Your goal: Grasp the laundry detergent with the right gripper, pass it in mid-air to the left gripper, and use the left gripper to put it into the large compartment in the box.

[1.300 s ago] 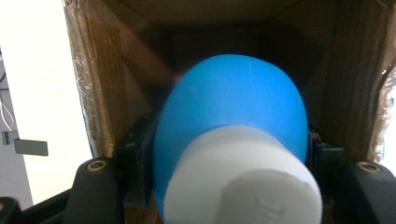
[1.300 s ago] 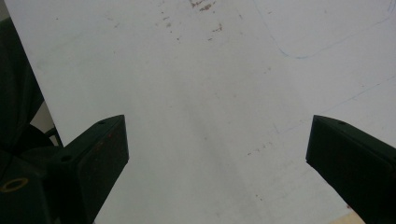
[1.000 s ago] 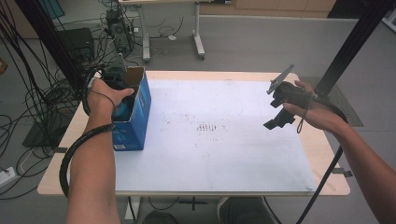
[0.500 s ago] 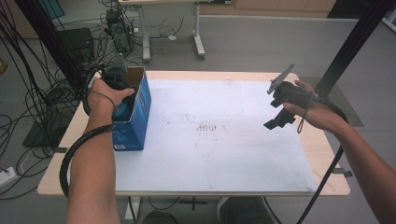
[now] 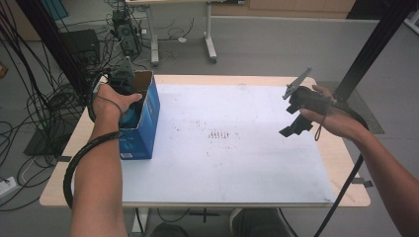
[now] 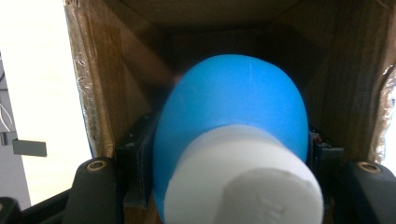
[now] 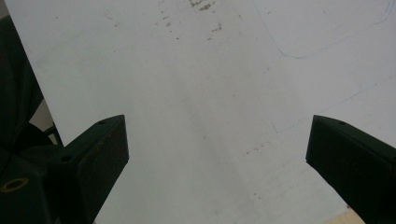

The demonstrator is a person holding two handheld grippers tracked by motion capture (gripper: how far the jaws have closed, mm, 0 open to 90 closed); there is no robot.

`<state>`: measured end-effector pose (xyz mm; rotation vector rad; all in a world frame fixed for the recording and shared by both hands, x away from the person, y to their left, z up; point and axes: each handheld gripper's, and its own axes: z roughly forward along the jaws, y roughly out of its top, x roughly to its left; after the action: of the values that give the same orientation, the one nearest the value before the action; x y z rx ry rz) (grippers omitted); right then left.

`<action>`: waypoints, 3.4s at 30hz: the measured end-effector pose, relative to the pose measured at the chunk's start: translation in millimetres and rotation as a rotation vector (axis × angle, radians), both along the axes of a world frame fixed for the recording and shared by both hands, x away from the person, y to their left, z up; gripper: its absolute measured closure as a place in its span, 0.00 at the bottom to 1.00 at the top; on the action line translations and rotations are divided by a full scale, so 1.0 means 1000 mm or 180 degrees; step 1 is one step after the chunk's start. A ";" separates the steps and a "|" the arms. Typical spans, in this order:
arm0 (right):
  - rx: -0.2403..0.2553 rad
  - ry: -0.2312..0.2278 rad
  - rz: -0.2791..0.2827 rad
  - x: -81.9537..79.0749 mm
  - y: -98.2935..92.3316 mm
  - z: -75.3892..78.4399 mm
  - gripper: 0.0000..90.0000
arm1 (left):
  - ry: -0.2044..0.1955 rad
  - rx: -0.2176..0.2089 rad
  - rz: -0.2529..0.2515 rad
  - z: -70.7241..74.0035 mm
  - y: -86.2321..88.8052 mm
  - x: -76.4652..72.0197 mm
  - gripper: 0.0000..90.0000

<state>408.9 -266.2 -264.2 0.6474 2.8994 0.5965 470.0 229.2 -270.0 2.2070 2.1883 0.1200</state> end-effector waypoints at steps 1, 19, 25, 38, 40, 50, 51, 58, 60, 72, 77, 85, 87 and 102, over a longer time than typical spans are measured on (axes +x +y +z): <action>-0.0002 -0.0003 0.0000 0.000 0.000 0.001 0.06 | -0.0003 -0.0003 0.0000 0.000 0.000 0.000 0.39; -0.0026 -0.0009 0.0007 0.000 0.000 0.002 0.06 | -0.0018 -0.0013 0.0010 0.000 0.001 -0.001 0.39; -0.0027 -0.0005 0.0018 0.000 0.001 0.002 0.06 | -0.0019 -0.0018 0.0013 0.000 0.001 -0.001 0.39; -0.0022 -0.0010 0.0019 -0.001 0.001 0.002 0.06 | -0.0027 -0.0017 0.0017 0.000 0.000 -0.001 0.39; -0.0026 -0.0005 0.0019 -0.001 0.001 0.002 0.06 | -0.0024 -0.0016 0.0017 0.000 0.000 -0.001 0.39; -0.0023 -0.0017 0.0023 -0.001 0.002 0.004 0.06 | -0.0034 -0.0016 0.0023 -0.001 0.000 -0.002 0.39; -0.0022 -0.0022 0.0022 -0.001 0.001 0.004 0.06 | -0.0034 -0.0015 0.0020 -0.001 0.000 -0.002 0.39; -0.0026 -0.0023 0.0017 -0.002 0.001 0.005 0.06 | -0.0028 -0.0015 0.0015 -0.001 0.000 -0.001 0.39; -0.0020 -0.0022 0.0015 -0.002 0.001 0.005 0.06 | -0.0028 -0.0019 0.0016 -0.001 0.000 -0.002 0.39; -0.0032 -0.0048 0.0028 -0.002 0.002 0.008 0.06 | -0.0053 -0.0046 0.0007 0.004 -0.001 -0.004 0.35; -0.0037 -0.0068 0.0056 -0.003 0.005 0.010 0.06 | -0.0074 0.0032 -0.0032 0.012 -0.004 -0.005 0.33; -0.0057 -0.0098 0.0074 -0.003 0.007 0.013 0.06 | -0.0115 0.0058 -0.0041 0.025 -0.005 -0.009 0.32; -0.0052 -0.0100 0.0073 -0.003 0.007 0.014 0.06 | -0.0114 0.0066 -0.0043 0.027 -0.006 -0.011 0.32; -0.0059 -0.0111 0.0064 -0.005 0.010 0.017 0.06 | -0.0249 0.0099 -0.0107 0.056 -0.013 -0.024 0.29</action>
<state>403.6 -255.9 -246.9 0.6001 2.8788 0.5766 445.6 215.9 -213.9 2.2139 2.1225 0.2369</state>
